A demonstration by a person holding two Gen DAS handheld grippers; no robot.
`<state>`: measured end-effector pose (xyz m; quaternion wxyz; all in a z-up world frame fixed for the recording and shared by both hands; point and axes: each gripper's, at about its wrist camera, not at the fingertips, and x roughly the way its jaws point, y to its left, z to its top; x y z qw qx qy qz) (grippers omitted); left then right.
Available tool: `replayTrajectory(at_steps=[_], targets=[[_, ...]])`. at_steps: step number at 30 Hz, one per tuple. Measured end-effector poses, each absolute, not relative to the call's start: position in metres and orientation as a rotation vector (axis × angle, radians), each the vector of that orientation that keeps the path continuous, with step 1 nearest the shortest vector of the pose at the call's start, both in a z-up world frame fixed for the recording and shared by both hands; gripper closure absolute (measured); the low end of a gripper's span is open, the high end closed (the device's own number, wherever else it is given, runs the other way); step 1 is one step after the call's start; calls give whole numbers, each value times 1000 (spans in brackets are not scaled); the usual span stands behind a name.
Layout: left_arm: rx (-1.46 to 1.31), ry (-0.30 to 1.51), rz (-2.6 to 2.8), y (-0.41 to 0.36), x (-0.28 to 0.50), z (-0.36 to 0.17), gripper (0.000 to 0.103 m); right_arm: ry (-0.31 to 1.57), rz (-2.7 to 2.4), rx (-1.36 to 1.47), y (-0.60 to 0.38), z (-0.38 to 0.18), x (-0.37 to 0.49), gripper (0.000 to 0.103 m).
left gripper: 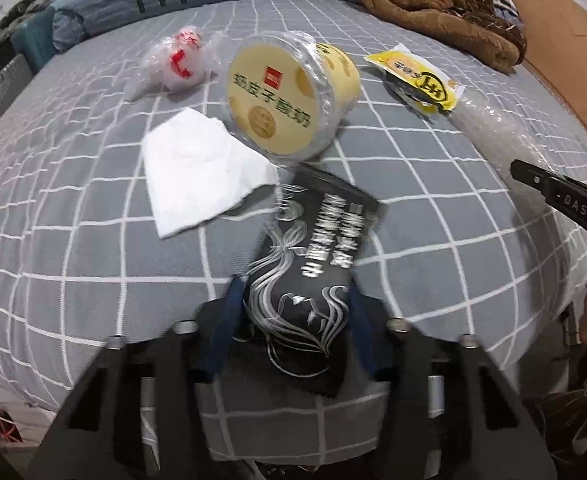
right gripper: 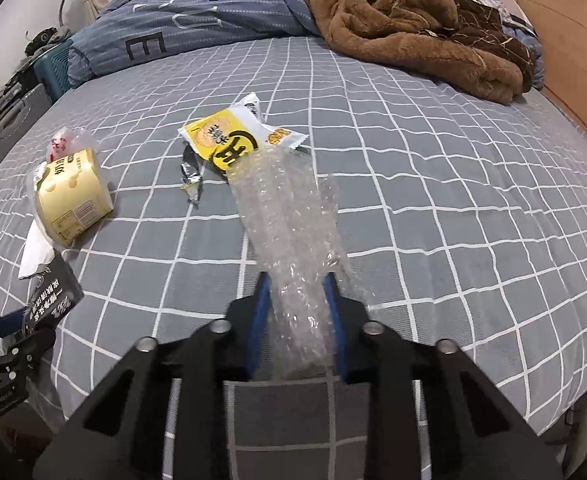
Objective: Collect trash
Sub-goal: 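Grasp the black wet-wipe packet with the left gripper while the right gripper grasps the bubble wrap, then carry the black packet and bubble wrap in both grippers down toward the bin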
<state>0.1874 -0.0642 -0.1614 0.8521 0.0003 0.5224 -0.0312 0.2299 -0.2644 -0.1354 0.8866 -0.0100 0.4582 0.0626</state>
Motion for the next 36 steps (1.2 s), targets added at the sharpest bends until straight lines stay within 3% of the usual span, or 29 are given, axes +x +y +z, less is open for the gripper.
replayTrajectory(at_steps=[8,36], targets=[[-26,1082,-61,-65,185,-155,71,930,139,-8,-267,-126,224,87],[-48,940,-29,-65,161,-118,71,866,129,5,-266,-101,172,87]])
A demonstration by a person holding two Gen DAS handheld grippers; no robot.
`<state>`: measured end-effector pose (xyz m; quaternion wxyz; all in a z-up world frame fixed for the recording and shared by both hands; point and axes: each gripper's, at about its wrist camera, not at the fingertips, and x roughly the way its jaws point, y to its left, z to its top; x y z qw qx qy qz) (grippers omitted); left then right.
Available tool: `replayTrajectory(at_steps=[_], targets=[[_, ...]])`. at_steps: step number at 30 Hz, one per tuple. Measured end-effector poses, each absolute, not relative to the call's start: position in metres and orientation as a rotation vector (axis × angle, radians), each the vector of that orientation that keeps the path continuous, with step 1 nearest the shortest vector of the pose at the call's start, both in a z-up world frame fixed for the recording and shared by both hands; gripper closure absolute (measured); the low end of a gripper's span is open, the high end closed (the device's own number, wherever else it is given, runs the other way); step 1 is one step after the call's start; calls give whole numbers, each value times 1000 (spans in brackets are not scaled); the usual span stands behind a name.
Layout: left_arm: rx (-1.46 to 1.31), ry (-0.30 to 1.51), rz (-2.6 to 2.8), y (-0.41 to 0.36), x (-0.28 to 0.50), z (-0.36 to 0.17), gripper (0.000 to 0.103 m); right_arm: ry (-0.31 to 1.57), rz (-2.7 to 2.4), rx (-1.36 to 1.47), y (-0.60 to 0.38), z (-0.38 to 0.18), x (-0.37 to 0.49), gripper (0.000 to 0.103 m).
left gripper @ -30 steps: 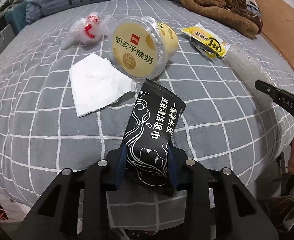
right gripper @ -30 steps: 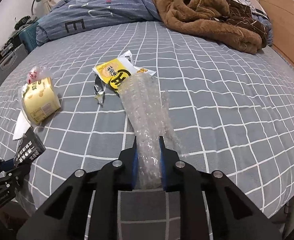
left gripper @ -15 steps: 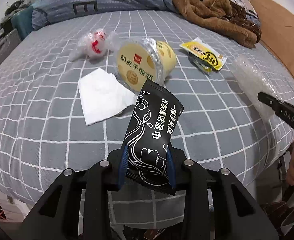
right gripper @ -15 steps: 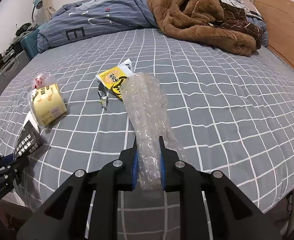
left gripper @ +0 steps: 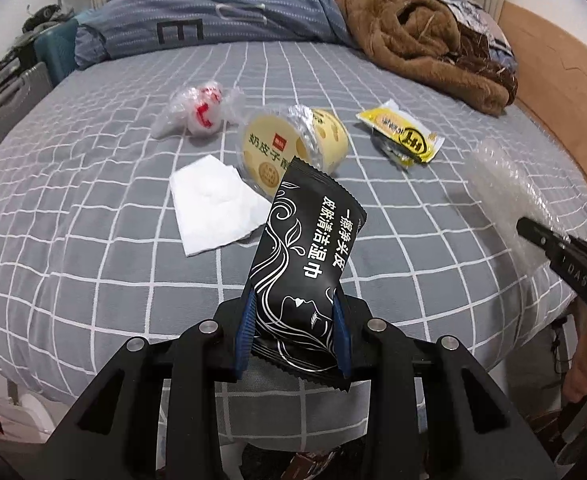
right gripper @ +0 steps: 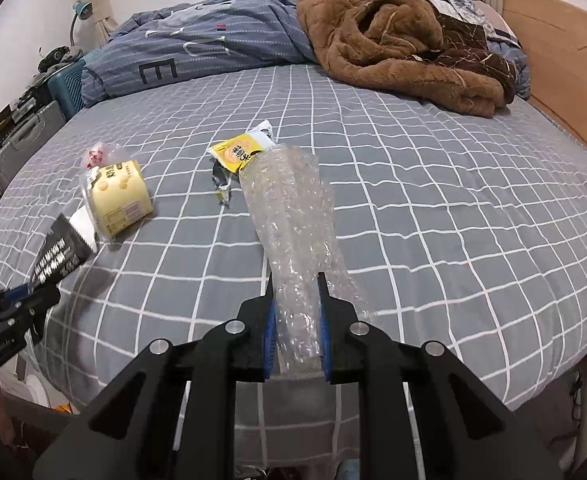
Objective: Collect trash
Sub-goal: 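Carry the black packet and bubble wrap in both grippers down toward the bin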
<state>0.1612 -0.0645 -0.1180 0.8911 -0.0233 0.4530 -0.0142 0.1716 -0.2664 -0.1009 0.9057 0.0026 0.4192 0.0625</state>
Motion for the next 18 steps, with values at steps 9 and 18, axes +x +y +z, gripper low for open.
replayTrajectory(at_steps=[9,18], targets=[[-55,919,-34,-64,141,-110,71,842,130,1,-264,-90,146,87],[-81,905,-33,-60,115,-102,71,824,148,-1,-256,-82,114,87]])
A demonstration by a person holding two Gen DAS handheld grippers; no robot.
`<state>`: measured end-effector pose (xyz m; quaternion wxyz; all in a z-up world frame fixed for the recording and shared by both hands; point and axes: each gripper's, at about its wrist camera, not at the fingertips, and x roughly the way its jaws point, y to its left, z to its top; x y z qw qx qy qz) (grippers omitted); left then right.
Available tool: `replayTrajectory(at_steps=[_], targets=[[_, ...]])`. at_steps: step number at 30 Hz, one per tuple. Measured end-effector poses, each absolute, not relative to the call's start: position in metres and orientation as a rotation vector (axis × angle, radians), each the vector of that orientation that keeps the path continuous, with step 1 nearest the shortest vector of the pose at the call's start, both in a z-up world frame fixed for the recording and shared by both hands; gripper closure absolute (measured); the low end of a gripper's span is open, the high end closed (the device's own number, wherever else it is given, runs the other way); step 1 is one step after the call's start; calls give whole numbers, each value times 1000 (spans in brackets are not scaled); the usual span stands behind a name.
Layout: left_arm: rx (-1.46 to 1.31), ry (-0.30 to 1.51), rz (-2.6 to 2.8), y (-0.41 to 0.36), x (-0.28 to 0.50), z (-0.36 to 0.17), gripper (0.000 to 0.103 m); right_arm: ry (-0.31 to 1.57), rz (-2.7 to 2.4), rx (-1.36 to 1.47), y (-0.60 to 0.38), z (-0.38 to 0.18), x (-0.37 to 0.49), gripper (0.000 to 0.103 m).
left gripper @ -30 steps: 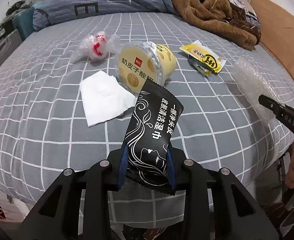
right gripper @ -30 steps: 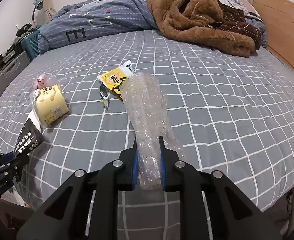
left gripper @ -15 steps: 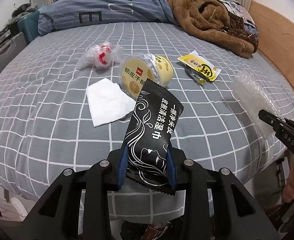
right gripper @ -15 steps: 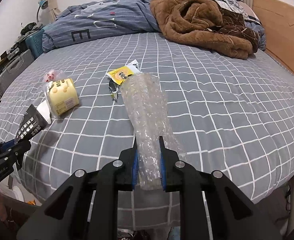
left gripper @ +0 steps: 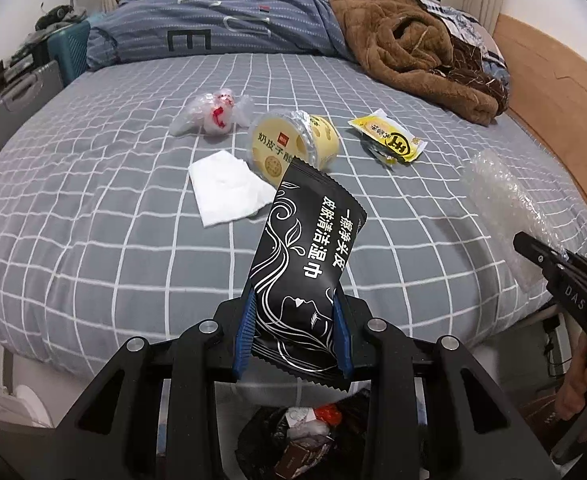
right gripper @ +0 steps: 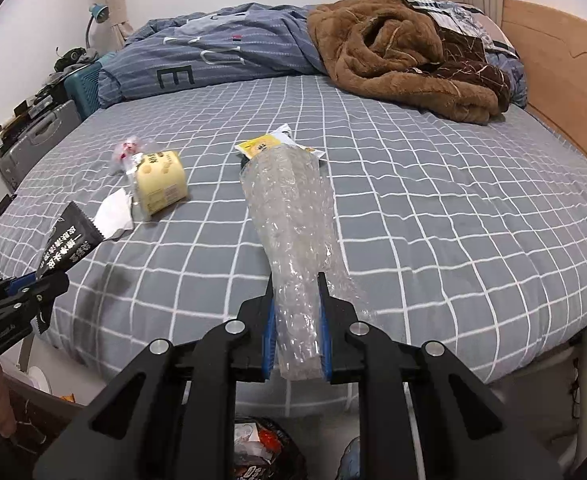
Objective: Collect trash
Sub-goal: 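Carry the black packet and bubble wrap in both grippers down toward the bin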
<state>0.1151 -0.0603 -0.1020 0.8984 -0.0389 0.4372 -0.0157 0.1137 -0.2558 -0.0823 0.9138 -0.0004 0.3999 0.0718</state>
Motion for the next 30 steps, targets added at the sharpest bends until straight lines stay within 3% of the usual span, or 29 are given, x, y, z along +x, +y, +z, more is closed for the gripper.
replayTrajectory(at_steps=[30], targets=[[-103,913,1,-55,31,-114,71,834,191,-21,-247,-93,19,87]])
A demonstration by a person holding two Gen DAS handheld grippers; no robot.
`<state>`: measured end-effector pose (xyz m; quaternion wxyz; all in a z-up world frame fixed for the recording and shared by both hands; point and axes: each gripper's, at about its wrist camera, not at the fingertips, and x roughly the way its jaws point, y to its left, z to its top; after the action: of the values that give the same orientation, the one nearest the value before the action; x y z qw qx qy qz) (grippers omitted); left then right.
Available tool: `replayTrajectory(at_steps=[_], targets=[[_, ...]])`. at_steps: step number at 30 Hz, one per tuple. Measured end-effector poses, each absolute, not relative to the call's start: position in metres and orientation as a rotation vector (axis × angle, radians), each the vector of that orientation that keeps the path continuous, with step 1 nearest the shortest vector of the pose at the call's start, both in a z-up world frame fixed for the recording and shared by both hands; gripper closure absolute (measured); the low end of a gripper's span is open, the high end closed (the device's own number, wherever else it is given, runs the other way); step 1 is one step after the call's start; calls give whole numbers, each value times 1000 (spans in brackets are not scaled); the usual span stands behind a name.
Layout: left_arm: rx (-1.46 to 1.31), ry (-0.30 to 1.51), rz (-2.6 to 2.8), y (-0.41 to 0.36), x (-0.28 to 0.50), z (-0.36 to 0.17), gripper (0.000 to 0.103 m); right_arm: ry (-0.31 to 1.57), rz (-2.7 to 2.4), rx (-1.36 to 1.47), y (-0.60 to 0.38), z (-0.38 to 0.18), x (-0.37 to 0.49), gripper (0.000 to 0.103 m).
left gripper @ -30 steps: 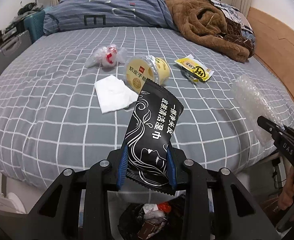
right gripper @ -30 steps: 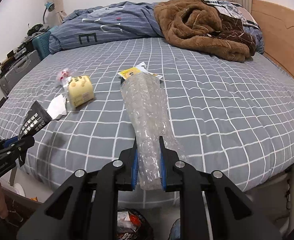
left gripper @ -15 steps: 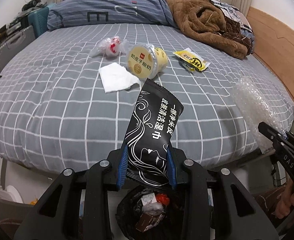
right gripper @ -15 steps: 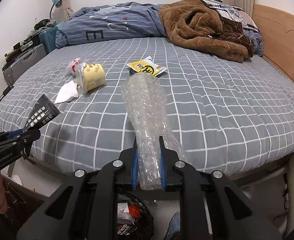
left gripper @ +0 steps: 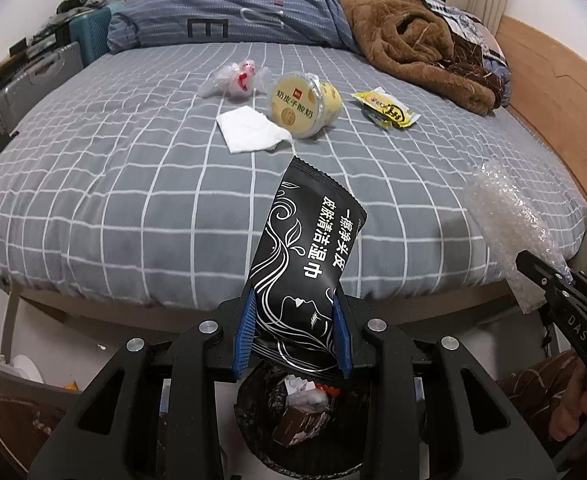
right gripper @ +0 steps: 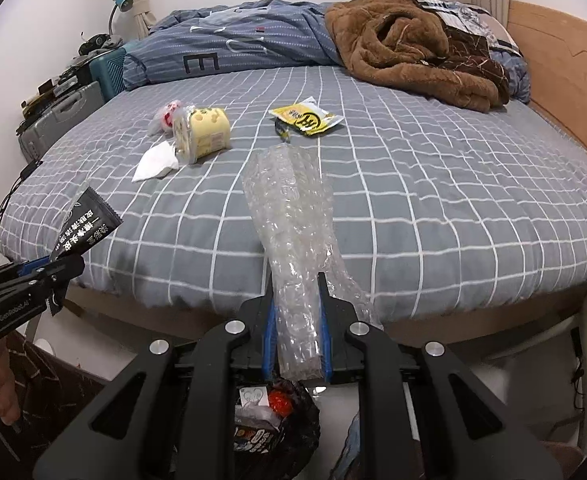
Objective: Collect trash
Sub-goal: 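Carry the black packet and bubble wrap in both grippers down toward the bin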
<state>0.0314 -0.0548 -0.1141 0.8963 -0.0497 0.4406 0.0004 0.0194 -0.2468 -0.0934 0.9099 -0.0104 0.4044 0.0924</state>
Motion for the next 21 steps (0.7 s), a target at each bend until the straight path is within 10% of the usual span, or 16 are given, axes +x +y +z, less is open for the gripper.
replayTrajectory(at_steps=[21], targets=[[-114,969,43,-40,-11,-139,71,899,224,-85,-227,-119,-26,87]])
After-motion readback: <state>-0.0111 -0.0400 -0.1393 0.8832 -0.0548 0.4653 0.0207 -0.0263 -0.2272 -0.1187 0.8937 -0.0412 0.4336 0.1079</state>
